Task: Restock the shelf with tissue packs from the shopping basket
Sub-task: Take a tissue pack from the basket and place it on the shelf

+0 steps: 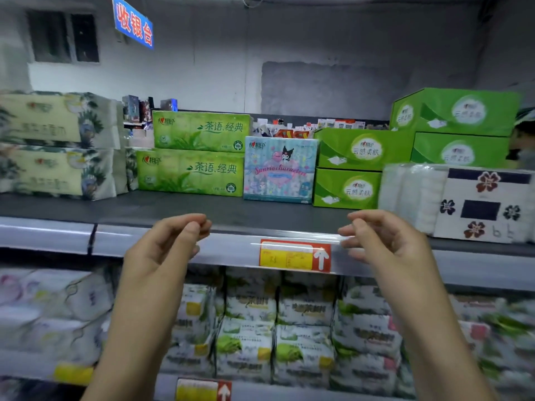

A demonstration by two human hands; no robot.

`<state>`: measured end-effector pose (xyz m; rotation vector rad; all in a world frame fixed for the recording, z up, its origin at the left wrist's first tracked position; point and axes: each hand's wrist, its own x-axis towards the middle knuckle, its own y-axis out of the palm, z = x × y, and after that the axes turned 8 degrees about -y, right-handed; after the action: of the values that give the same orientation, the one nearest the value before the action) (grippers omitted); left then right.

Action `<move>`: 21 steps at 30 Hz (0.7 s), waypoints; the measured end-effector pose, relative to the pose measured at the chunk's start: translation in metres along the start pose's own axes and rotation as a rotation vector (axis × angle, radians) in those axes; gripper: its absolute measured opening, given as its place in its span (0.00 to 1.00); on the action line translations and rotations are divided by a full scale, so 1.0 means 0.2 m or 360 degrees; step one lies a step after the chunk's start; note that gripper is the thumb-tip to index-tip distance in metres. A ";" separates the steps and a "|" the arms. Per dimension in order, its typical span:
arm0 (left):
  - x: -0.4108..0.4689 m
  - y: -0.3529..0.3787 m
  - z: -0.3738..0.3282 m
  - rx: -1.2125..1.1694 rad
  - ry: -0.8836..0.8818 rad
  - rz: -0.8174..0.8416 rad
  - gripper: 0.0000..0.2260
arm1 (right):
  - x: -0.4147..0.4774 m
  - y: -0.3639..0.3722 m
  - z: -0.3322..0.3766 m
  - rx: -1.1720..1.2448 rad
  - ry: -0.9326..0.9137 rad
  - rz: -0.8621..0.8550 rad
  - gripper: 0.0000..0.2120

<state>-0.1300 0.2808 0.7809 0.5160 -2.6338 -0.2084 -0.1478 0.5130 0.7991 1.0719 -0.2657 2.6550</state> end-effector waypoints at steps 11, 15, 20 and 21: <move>-0.17 -0.21 -0.02 -0.0025 -0.0159 -0.0040 0.10 | -0.21 0.06 0.07 -0.0040 0.0077 0.0068 0.06; -0.15 -0.36 -0.03 -0.0080 -0.0213 0.0017 0.09 | -0.31 0.19 0.13 -0.0046 0.0107 0.0060 0.06; -0.13 -0.63 -0.06 -0.0013 -0.0257 0.0042 0.10 | -0.45 0.44 0.22 -0.0003 0.0173 0.0060 0.06; -0.13 -0.69 -0.06 0.0013 -0.0275 0.0046 0.10 | -0.49 0.50 0.24 0.0003 0.0192 0.0059 0.06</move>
<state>-0.0578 0.1632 0.7506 0.4818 -2.8091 -0.2436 -0.0801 0.3882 0.7581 0.9117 -0.2616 2.7406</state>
